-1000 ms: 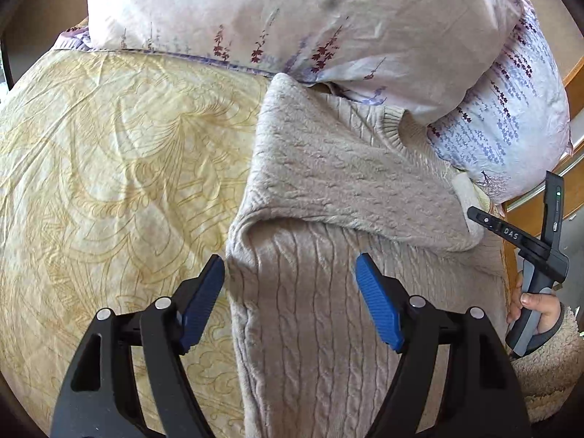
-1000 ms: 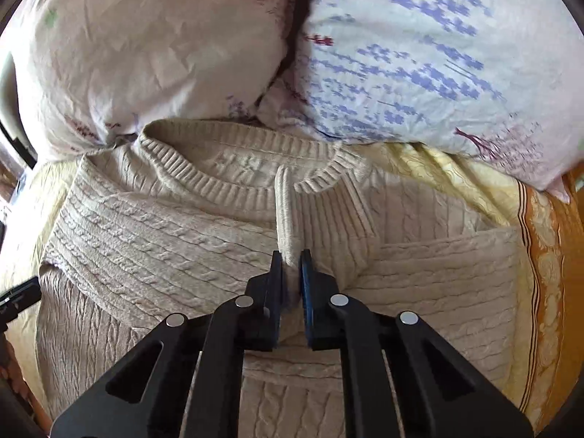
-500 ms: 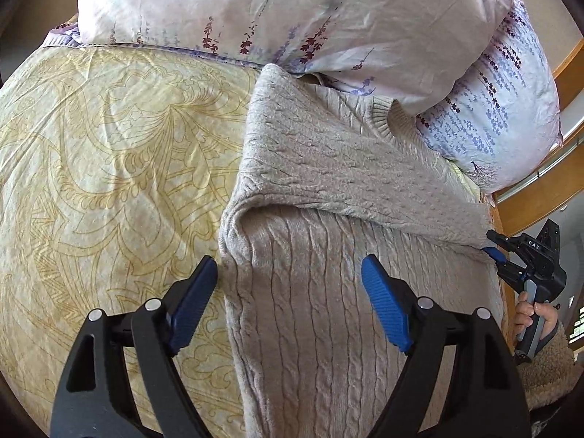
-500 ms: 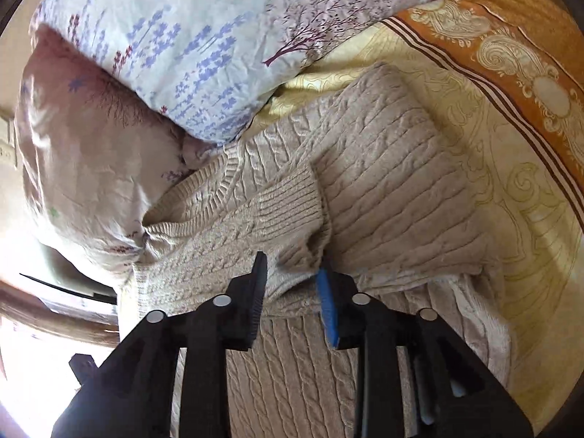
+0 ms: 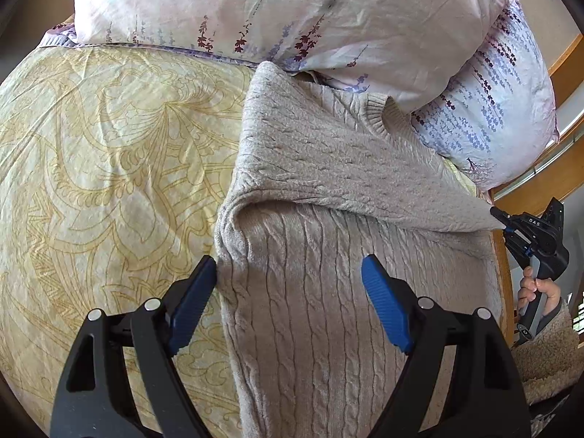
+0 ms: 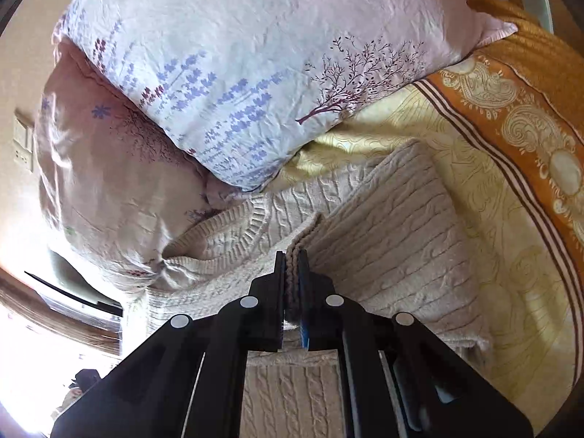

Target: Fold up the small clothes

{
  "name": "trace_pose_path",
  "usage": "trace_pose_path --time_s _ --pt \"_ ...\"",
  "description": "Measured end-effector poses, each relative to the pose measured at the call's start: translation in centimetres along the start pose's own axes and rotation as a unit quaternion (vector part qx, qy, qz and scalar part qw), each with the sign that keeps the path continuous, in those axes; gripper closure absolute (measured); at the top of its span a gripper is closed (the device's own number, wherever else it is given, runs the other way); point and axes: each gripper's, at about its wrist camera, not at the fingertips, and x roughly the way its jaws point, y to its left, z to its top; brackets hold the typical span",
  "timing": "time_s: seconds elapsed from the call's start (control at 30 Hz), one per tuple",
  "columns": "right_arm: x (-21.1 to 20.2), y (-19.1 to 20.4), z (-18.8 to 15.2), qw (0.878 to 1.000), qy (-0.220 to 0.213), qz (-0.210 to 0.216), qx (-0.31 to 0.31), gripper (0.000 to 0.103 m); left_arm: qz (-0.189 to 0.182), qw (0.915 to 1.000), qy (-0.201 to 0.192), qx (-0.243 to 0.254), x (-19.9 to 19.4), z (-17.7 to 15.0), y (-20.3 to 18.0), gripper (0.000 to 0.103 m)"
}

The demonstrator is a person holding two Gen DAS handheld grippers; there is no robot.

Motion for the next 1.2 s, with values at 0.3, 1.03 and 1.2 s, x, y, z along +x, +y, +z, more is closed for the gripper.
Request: trace_pose_path --time_s 0.3,1.03,1.2 --pt "-4.0 -4.4 -1.9 0.999 -0.008 -0.004 0.052 0.044 -0.017 0.9998 0.011 -0.003 -0.4 -0.8 0.1 0.021" --pt "-9.7 -11.9 -13.6 0.984 0.094 0.098 0.115 0.07 -0.149 0.9813 0.053 -0.109 -4.9 -9.7 2.5 0.043" --pt "-10.2 -11.6 -15.4 0.979 0.131 0.124 0.09 0.071 -0.178 0.9746 0.079 -0.111 -5.3 -11.7 2.0 0.046"
